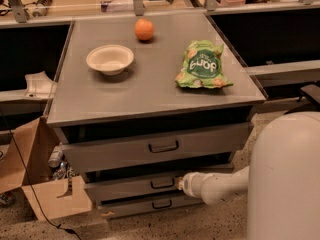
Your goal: Close middle drawer
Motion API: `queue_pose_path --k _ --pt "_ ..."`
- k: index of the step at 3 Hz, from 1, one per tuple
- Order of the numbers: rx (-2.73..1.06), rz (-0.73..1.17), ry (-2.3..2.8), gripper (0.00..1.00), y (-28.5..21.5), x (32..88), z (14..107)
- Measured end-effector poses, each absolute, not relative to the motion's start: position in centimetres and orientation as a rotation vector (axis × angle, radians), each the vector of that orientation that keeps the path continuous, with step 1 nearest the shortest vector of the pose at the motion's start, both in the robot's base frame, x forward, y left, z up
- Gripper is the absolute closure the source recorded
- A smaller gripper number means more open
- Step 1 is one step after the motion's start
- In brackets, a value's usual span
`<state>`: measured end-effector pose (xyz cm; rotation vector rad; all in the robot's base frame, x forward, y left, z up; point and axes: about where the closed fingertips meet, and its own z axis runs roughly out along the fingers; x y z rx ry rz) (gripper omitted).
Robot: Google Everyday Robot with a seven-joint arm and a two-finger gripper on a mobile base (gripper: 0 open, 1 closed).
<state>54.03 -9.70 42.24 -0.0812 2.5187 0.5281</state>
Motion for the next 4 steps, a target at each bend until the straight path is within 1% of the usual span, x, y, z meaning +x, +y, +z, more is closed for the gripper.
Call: queue_pose_path --k 4 --pt "-0.081 0.545 2.481 1.00 -9.08 54.19 42.60"
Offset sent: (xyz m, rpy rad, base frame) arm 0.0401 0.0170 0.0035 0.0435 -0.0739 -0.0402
